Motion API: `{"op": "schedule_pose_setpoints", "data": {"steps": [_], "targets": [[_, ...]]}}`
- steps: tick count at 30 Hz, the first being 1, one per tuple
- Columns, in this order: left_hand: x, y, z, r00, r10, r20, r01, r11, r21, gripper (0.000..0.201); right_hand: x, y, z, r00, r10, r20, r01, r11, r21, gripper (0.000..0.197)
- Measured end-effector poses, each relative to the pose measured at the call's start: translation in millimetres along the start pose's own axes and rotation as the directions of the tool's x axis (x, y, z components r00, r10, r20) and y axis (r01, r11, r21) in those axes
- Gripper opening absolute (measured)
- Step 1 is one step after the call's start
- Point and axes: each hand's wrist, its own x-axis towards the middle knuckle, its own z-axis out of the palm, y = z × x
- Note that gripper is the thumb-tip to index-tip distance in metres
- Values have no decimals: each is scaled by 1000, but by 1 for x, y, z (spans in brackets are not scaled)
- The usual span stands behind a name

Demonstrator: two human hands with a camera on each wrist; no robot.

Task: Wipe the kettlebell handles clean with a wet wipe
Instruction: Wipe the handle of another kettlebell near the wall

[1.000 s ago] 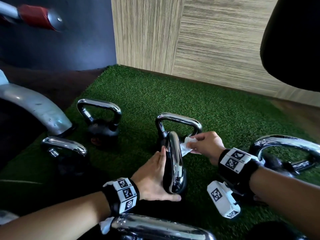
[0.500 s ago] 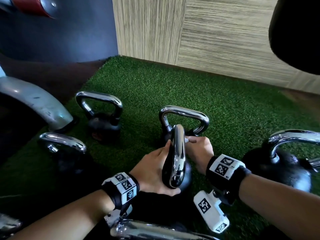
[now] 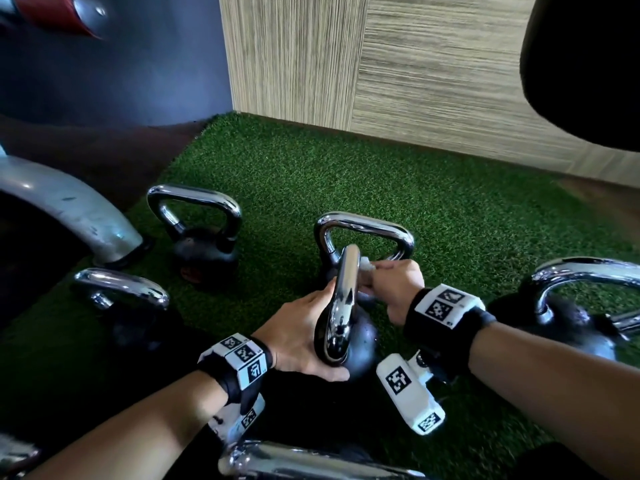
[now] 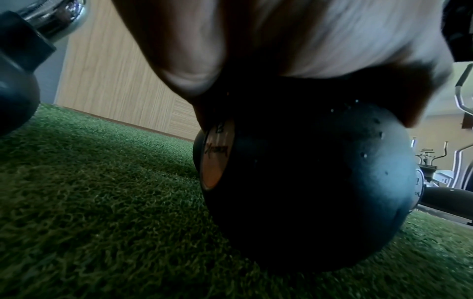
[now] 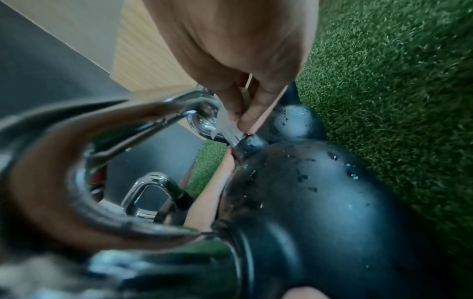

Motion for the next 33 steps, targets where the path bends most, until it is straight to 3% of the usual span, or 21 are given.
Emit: {"op": "schedule_pose_setpoints", "data": {"steps": [4, 6, 9, 16, 18, 21, 25, 29, 33], "targets": [[-1, 0, 0, 1000, 7, -11, -8, 1000, -14, 123, 8, -11, 2, 992, 101, 72, -106, 991, 77, 23], [-1, 0, -1, 1000, 13, -24, -14, 1000, -26, 119, 8, -19, 3, 995, 66, 69, -73, 992, 106, 9], [0, -2, -2, 999, 21, -34, -22, 999, -31, 112, 0, -20, -2, 999, -5, 50, -2, 990, 138, 15], [6, -6, -3, 1000, -4, -15, 3, 998, -60, 98, -8, -37, -10, 979, -96, 180, 63, 982, 180, 13], [5, -10, -4, 1000, -16, -17, 14, 995, -95, 95, -18, -39, -8, 971, -131, 202, 101, 983, 156, 6], [3, -17, -4, 999, -48, -25, 44, 990, -137, 88, -40, -33, -9, 953, -177, 246, 159, 983, 91, 16], [5, -23, -4, 997, -82, 13, 83, 977, -195, 74, -61, -36, -6, 911, -227, 345, 229, 973, 35, 13], [8, -27, -4, 997, -74, 9, 73, 945, -320, 84, -60, -43, -2, 932, -159, 326, 123, 984, 128, 24], [9, -27, -6, 1000, -19, 0, 17, 918, -396, 90, -71, -30, -4, 915, -74, 396, 22, 991, 135, 37]]}}
